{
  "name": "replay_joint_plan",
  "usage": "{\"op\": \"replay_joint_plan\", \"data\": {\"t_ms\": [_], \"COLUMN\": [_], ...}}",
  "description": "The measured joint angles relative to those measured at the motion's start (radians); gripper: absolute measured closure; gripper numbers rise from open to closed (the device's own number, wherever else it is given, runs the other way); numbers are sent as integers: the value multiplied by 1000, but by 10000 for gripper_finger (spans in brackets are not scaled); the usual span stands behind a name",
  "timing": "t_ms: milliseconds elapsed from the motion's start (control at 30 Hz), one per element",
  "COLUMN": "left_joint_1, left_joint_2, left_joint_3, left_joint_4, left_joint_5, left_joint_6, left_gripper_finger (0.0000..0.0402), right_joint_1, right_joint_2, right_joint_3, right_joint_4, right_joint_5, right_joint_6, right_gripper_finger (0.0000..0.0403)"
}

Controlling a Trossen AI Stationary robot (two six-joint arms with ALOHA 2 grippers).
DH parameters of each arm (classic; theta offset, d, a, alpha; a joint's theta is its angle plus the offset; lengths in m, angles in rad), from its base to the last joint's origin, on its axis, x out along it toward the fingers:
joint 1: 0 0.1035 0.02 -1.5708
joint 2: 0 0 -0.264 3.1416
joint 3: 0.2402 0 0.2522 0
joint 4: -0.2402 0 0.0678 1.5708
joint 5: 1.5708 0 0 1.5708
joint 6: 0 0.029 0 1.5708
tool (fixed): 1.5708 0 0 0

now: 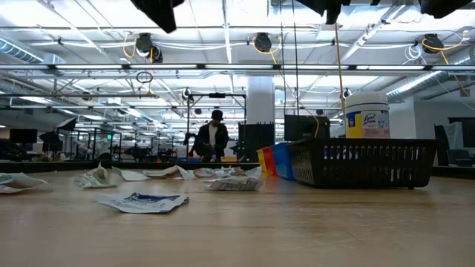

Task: Pick & Place First Aid Supplies
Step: Put the blue alcohol pad into the blue bin

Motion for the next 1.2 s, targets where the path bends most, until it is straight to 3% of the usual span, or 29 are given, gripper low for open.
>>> {"op": "replay_joint_plan", "data": {"t_ms": [400,967,1067,1200], "left_joint_1": [-33,-61,-62,-62], "left_joint_2": [261,466,470,472], "left_joint_3": [4,9,9,7], "left_joint_4": [74,170,174,185], "left_joint_5": [42,45,37,22], "left_joint_6": [-117,-162,-175,-166], "left_gripper_finger": [249,202,221,285], "right_joint_1": [1,1,3,3], "right_joint_2": [-92,-119,-119,-119], "right_joint_3": [0,0,0,0], "right_joint_4": [-8,-10,-8,-2], "right_joint_5": [6,-1,-2,-2], "right_joint_6": [-16,-17,-17,-18], "right_gripper_finger": [142,142,142,142]}}
